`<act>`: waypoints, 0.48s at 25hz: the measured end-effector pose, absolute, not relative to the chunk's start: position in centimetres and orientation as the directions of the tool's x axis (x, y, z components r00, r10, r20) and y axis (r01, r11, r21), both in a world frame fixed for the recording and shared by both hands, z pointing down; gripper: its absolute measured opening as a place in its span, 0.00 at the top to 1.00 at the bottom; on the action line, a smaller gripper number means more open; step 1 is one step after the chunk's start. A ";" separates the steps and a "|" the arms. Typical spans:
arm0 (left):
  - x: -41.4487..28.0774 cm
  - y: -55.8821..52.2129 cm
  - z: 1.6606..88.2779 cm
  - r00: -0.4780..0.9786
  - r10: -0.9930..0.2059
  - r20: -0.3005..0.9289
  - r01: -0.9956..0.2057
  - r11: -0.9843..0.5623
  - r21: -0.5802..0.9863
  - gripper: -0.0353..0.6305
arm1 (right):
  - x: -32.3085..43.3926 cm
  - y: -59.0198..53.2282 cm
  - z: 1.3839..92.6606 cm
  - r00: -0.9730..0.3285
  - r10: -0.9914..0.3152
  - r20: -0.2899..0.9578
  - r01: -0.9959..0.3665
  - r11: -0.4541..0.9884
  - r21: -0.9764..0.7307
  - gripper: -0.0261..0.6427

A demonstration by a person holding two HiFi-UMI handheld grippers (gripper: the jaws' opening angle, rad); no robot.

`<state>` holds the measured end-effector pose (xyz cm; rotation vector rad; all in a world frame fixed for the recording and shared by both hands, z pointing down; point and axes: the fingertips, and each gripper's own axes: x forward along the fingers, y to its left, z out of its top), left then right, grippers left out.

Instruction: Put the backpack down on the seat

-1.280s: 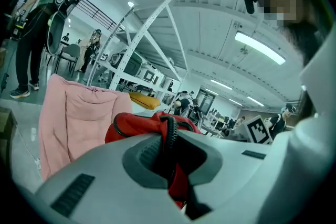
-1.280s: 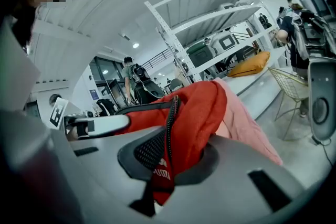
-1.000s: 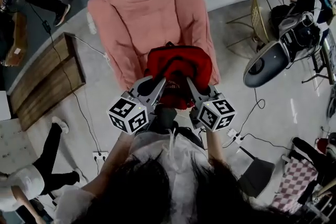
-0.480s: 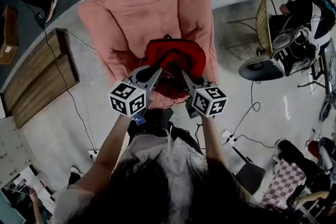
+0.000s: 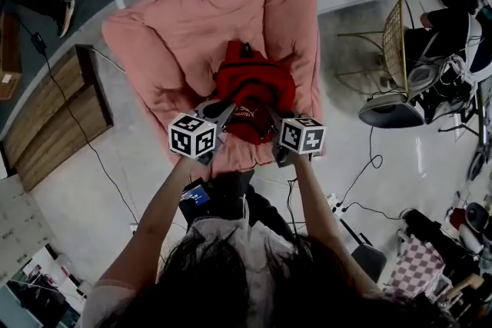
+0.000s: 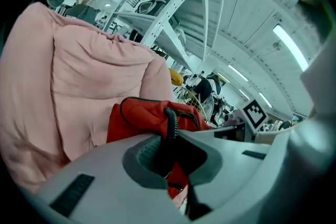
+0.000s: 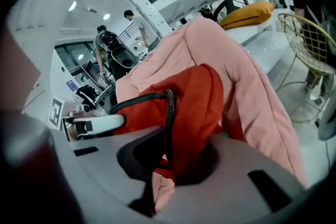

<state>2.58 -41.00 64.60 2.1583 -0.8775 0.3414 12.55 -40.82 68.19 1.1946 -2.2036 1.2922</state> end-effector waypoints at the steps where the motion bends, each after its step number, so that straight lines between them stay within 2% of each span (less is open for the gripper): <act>1: 2.5 -41.6 65.3 0.727 -0.481 0.489 -0.685 -0.464 0.562 0.89 | 12.8 -41.2 68.9 -0.596 -0.489 0.637 -0.791 0.224 -0.569 0.89; 12: 1.2 -47.2 75.5 0.660 -0.461 0.593 -0.750 -0.438 0.495 0.89 | 14.9 -43.5 79.2 -0.559 -0.332 0.760 -0.828 0.175 -0.533 0.89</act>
